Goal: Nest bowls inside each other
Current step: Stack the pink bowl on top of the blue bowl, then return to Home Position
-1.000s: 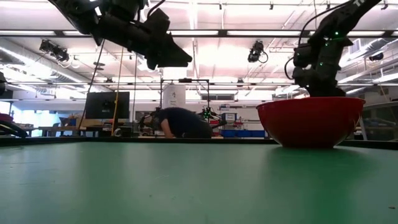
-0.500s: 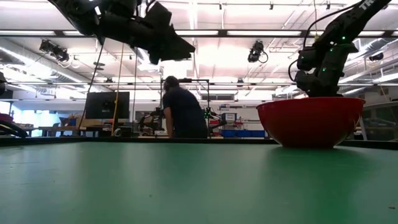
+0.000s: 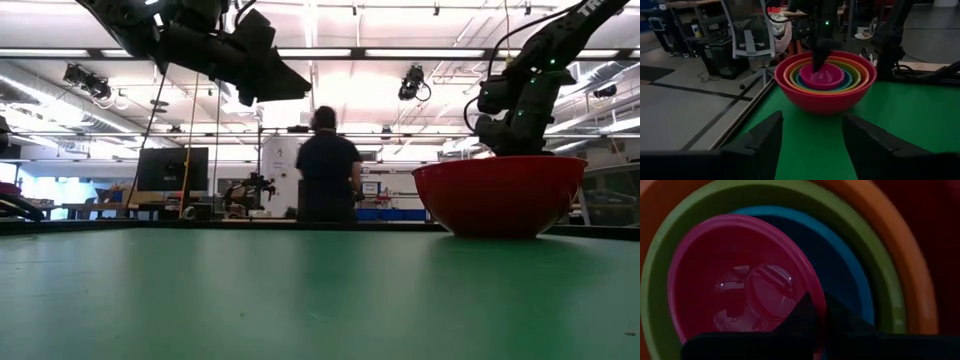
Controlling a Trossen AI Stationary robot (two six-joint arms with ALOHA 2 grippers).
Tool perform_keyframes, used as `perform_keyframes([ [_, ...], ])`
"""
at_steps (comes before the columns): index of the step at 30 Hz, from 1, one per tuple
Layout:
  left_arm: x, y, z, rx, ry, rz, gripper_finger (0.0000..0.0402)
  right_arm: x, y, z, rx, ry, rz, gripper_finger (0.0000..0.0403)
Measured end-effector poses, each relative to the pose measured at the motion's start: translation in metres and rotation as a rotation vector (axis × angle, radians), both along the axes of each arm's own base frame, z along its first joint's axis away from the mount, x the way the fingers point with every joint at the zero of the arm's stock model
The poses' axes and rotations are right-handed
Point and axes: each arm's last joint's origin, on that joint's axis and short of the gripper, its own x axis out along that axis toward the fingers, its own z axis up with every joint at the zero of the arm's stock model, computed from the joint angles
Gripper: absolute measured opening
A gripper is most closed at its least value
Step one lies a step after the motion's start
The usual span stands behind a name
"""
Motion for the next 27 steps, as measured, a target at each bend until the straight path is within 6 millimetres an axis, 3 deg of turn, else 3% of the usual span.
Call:
perform_keyframes([
  [4,0.0,0.0,0.0,-0.028,-0.011,0.005,0.0205,0.004,0.001,0.0,-0.019,0.03,-0.032,0.0037],
  [11,0.0,0.0,0.0,-0.032,-0.011,0.005,0.0205,0.008,0.005,-0.001,-0.031,0.098,-0.047,0.0178],
  [15,0.0,0.0,0.0,-0.026,-0.009,0.004,0.0205,0.008,0.004,0.0,-0.039,0.089,-0.079,0.0227],
  [22,0.0,0.0,0.0,-0.02,-0.007,0.003,0.0205,0.007,0.005,0.006,-0.077,0.074,-0.085,0.0228],
  [27,0.0,0.0,0.0,0.004,0.0,-0.001,0.0205,0.003,0.016,0.024,-0.164,0.025,-0.068,0.0222],
])
